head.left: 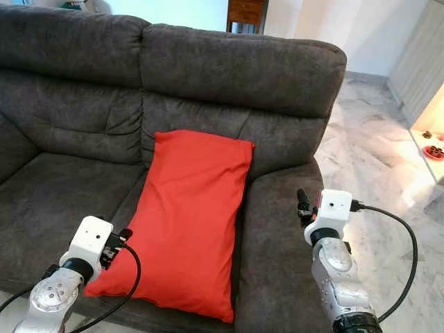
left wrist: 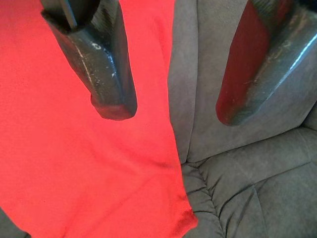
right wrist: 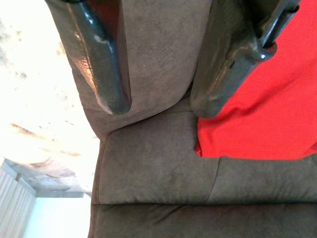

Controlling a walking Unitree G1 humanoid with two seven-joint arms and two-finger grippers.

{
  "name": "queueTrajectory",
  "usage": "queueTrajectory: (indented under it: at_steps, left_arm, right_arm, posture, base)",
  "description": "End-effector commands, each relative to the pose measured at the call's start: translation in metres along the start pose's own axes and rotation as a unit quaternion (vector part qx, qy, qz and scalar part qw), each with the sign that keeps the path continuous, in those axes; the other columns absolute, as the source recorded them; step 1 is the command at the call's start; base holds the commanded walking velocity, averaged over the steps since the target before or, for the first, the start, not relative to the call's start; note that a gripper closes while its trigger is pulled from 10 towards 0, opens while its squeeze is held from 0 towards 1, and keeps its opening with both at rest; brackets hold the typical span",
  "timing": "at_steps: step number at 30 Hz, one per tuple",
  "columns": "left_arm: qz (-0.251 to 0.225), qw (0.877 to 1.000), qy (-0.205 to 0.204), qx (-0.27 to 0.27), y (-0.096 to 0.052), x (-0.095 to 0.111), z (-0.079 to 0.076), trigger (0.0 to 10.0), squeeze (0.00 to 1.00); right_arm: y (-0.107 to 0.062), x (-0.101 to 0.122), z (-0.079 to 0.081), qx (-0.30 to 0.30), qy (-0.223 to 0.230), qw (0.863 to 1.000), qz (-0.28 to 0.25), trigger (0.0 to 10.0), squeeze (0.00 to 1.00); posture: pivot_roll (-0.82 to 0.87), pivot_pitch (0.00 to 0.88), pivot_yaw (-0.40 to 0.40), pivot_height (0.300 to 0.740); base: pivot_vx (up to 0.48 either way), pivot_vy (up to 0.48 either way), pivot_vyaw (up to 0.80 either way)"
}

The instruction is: Move the pillow to the sofa from floor

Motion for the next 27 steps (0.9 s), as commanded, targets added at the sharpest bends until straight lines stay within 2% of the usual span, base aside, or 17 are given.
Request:
queueTrajectory:
  at_steps: [1,14,15,16,17,18,19,20,22,24,27]
  left_arm:
    - [0.004,1.0,-0.001,0.001,0.0,-0.003,-0.001,10.0,0.0]
    - [0.001,1.0,0.0,0.001,0.001,-0.004,-0.001,10.0,0.0]
    - [0.043,0.999,-0.017,-0.013,-0.007,-0.03,-0.013,10.0,0.0]
    - [0.151,0.987,-0.047,-0.034,-0.042,-0.094,-0.058,10.0,0.0]
    - [0.151,0.987,-0.047,-0.034,-0.042,-0.094,-0.058,10.0,0.0]
    - [0.16,0.985,-0.058,-0.016,-0.048,-0.102,-0.062,10.0,0.0]
    - [0.15,0.987,-0.063,0.008,-0.046,-0.099,-0.058,10.0,0.0]
    - [0.15,0.987,-0.063,0.008,-0.046,-0.099,-0.058,10.0,0.0]
    - [0.103,0.989,-0.08,0.063,-0.032,-0.079,-0.036,10.0,0.0]
    - [0.086,0.99,-0.082,0.072,-0.028,-0.072,-0.031,10.0,0.0]
    - [0.073,0.992,-0.081,0.071,-0.024,-0.071,-0.032,10.0,0.0]
  right_arm:
    - [0.002,0.002,0.0,-0.002,0.001,1.0,-0.003,10.0,0.0]
    - [0.002,0.002,0.0,-0.003,0.002,1.0,-0.004,10.0,0.0]
    - [-0.004,-0.017,-0.033,-0.056,-0.007,0.998,0.027,10.0,0.0]
    - [-0.074,-0.095,-0.136,-0.204,-0.012,0.965,0.163,10.0,0.0]
    - [-0.074,-0.095,-0.136,-0.204,-0.012,0.965,0.163,10.0,0.0]
    - [-0.091,-0.106,-0.149,-0.22,-0.001,0.96,0.175,10.0,0.0]
    - [-0.093,-0.108,-0.149,-0.214,0.009,0.962,0.17,10.0,0.0]
    - [-0.093,-0.108,-0.149,-0.214,0.009,0.962,0.17,10.0,0.0]
    - [-0.076,-0.097,-0.132,-0.179,0.022,0.974,0.14,10.0,0.0]
    - [-0.071,-0.093,-0.128,-0.171,0.025,0.976,0.13,10.0,0.0]
    - [-0.067,-0.092,-0.127,-0.17,0.025,0.977,0.123,10.0,0.0]
  posture:
    - [0.18,0.109,-0.042,0.74]
    - [0.18,0.109,-0.042,0.74]
    - [0.17,0.104,-0.035,0.74]
    - [0.16,0.057,0.0,0.74]
    - [0.16,0.057,0.0,0.74]
    - [0.16,0.052,-0.003,0.74]
    - [0.16,0.05,-0.005,0.74]
    - [0.16,0.05,-0.005,0.74]
    - [0.17,0.048,-0.011,0.74]
    - [0.17,0.048,-0.013,0.74]
    - [0.17,0.051,-0.013,0.74]
  base:
    - [0.0,0.0,0.0]
    - [0.0,0.0,0.0]
    - [0.0,0.0,0.0]
    - [0.0,0.0,0.0]
    - [0.0,0.0,0.0]
    - [0.0,0.0,0.0]
    - [0.0,0.0,0.0]
    - [0.0,0.0,0.0]
    - [0.0,0.0,0.0]
    - [0.0,0.0,0.0]
    - [0.0,0.0,0.0]
Point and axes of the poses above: a point about 5 cm out from each wrist's last joint towards the gripper, its own y axis pointing out of the wrist towards the gripper, its own x axis along the axis of the wrist's last joint, z = x × y, the point moved 2 cm from there along y, pointing out of the wrist towards the gripper, and after that the axes turned 13 degrees about y, right-handed, at the moved point
